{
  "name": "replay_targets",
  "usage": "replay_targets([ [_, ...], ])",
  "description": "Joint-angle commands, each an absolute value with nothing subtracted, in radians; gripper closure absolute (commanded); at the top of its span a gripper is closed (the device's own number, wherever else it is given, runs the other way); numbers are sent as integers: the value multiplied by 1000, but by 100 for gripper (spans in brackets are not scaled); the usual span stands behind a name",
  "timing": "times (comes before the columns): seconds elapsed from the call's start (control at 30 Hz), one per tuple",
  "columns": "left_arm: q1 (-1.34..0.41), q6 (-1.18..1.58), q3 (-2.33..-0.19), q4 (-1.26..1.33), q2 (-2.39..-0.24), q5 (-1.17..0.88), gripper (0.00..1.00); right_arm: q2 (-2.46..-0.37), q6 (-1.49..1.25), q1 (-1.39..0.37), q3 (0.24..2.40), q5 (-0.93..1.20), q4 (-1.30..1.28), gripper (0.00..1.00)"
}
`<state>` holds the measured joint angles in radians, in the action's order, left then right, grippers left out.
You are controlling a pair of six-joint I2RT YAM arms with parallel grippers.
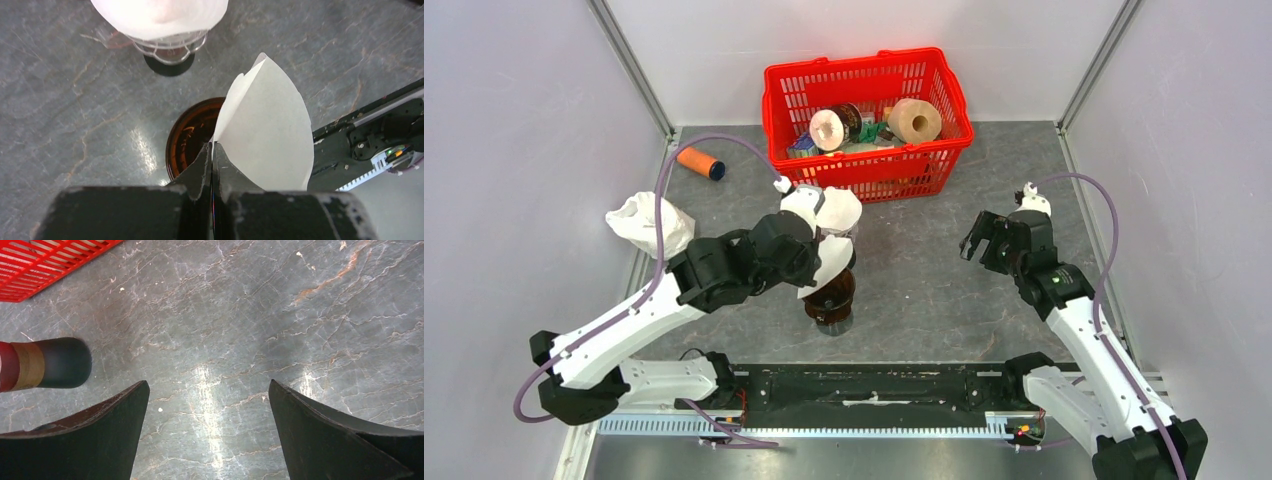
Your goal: Place the coffee filter in the dripper
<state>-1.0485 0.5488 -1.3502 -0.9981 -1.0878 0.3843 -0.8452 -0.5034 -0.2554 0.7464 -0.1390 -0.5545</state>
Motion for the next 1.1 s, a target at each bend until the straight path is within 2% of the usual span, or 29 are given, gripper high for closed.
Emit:
replay_targets([
  [0.0, -1043, 616, -1322, -990, -1096, 336, 98, -857, -490, -255, 761, -110, -533, 3],
  [0.73, -1031, 697, -1183, -962, -1106, 353, 97, -848, -480, -256, 765, -97, -550, 3],
  [0.8, -1030, 693, -1184, -964, -1113, 353, 93, -848, -478, -256, 765, -97, -549, 3],
  [0.9, -1030, 685, -1210, -982, -1128, 355, 79, -848, -477, -256, 768, -97, -549, 3],
  [1.07, -1030, 657, -1252, -1001, -1139, 338, 67, -845, -475, -256, 767, -98, -551, 3],
])
